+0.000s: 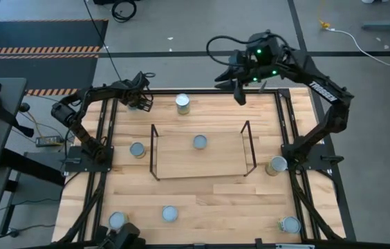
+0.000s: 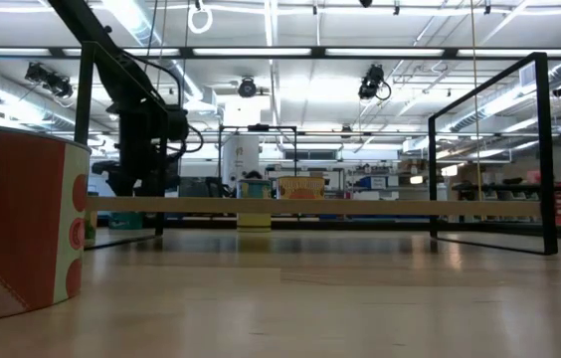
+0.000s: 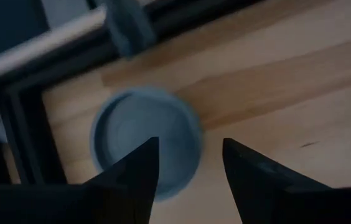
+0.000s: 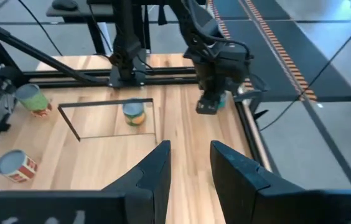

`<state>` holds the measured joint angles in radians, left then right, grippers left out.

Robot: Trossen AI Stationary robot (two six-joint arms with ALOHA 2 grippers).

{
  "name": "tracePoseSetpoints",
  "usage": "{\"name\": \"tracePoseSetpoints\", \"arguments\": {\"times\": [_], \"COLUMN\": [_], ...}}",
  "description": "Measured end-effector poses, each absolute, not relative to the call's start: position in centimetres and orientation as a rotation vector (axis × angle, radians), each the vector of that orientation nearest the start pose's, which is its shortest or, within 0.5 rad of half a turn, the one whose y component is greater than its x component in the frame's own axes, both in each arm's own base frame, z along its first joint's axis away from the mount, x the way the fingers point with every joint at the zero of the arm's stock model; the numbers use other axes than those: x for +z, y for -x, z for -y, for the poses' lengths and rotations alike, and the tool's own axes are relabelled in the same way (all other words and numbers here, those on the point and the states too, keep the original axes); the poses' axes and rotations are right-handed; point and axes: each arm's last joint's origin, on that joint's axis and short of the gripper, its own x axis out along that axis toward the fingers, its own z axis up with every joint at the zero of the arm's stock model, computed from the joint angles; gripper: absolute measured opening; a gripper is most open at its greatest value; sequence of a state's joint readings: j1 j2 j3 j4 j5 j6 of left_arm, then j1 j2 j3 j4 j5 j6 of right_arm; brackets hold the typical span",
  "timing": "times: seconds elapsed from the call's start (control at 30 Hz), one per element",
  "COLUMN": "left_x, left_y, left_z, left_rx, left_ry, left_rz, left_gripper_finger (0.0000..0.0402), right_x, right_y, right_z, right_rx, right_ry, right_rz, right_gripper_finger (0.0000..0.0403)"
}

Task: Pick and place cans onto a shelf
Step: Put the canned tuna on the shelf

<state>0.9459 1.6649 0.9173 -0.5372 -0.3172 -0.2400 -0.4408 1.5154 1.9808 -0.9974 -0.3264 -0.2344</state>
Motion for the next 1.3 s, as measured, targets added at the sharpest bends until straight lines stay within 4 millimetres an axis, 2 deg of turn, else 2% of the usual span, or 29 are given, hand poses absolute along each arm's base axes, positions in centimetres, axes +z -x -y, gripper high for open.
{"name": "tracePoseSetpoints", "arguments": {"times": [0.27,0.6,0.73,0.83,1.0,1.13,1.3], "left_x": [14.3,13.9,14.8,17.1,22.8,28.2,32.7], "left_y": [-16.9,-17.6,-18.0,-19.5,-22.8,-25.4,-28.2], "left_z": [-24.2,-24.0,-24.0,-24.2,-23.2,-20.6,-15.8], "left_rx": [1.298,1.223,1.180,1.130,1.035,0.893,0.616], "left_ry": [0.674,0.553,0.613,0.567,0.462,0.334,0.179], "left_rz": [-1.151,-1.219,-1.260,-1.278,-1.245,-1.156,-1.040], "left_gripper_finger": [0.0121,0.0015,0.0010,0.0010,0.0009,0.0009,0.0009], "right_x": [49.3,50.5,51.0,51.3,51.2,51.2,51.2], "right_y": [-22.9,-20.1,-20.1,-20.7,-22.0,-22.4,-22.5], "right_z": [11.3,10.5,10.5,10.8,11.6,11.8,11.8], "right_rx": [-0.093,-0.140,-0.149,-0.152,-0.158,-0.157,-0.155], "right_ry": [0.083,0.090,0.114,0.149,0.174,0.209,0.222], "right_rz": [-0.491,-0.469,-0.421,-0.386,-0.350,-0.342,-0.340], "right_gripper_finger": [0.0119,0.0119,0.0119,0.0119,0.0119,0.0119,0.0119]}}
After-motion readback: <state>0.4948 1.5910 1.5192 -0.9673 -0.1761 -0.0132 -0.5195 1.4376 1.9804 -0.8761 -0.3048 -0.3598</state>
